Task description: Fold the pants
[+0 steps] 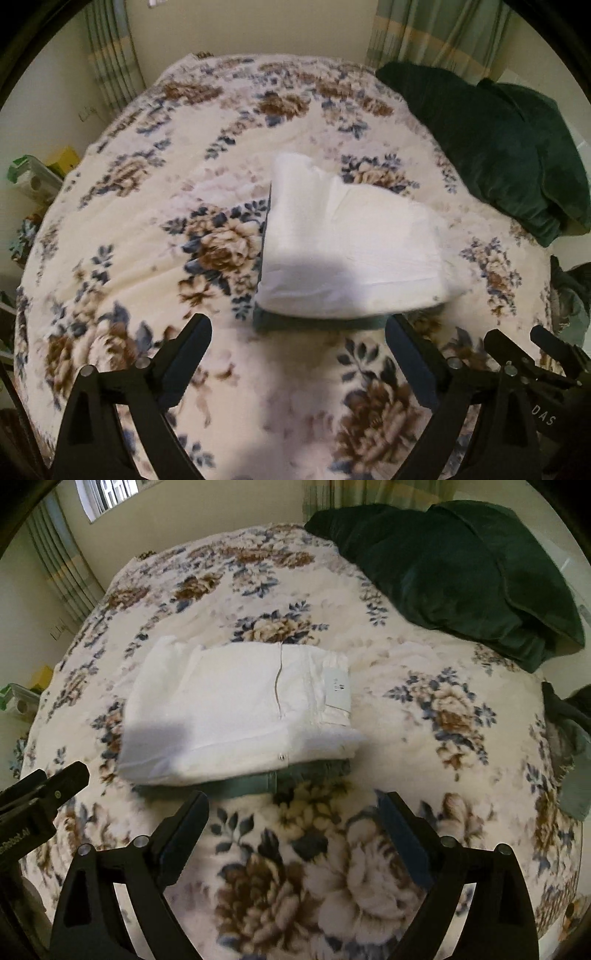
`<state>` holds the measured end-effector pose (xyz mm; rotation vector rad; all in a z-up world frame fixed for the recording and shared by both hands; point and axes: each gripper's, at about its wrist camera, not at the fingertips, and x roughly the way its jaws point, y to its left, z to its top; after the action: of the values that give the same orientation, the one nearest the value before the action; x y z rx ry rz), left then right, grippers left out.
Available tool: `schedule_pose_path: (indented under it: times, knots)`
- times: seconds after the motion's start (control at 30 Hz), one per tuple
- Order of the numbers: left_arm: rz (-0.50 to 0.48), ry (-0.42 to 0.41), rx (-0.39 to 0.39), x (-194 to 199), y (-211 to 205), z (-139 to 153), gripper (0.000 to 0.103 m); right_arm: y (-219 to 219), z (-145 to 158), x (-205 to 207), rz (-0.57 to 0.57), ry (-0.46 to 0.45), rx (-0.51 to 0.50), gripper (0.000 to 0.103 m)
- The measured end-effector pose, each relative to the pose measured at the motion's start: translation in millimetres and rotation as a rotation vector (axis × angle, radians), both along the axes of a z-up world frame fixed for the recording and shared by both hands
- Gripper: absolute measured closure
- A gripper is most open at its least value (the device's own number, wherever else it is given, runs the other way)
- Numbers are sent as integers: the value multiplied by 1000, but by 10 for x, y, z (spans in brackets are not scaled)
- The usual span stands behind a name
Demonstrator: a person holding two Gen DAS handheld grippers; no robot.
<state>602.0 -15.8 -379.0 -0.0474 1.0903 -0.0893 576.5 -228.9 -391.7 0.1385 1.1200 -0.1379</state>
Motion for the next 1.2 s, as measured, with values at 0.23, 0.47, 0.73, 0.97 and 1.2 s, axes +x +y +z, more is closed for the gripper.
schedule_pose_path:
  times: [0.23,0.47,0.73,0.97,1.2]
  knots:
    - [22,-81,30,-893,-14,758,7,22,865,-937,29,-89,-29,7]
    - [36,-161,59,-1892,-41,1547,7,-49,1742,-2051,33,-159,-46,7]
    - [57,-245,63,-2844,-71,2445,7,-88,2881,-3138,47,-246,-108,7]
    - [47,-303,48,-3449,-37,3137,7,61,3804,-3988,91,-313,-119,7]
    - [40,-391,73,-3995,110,3760,6,137,4536,-4665,109,-371,-75,7]
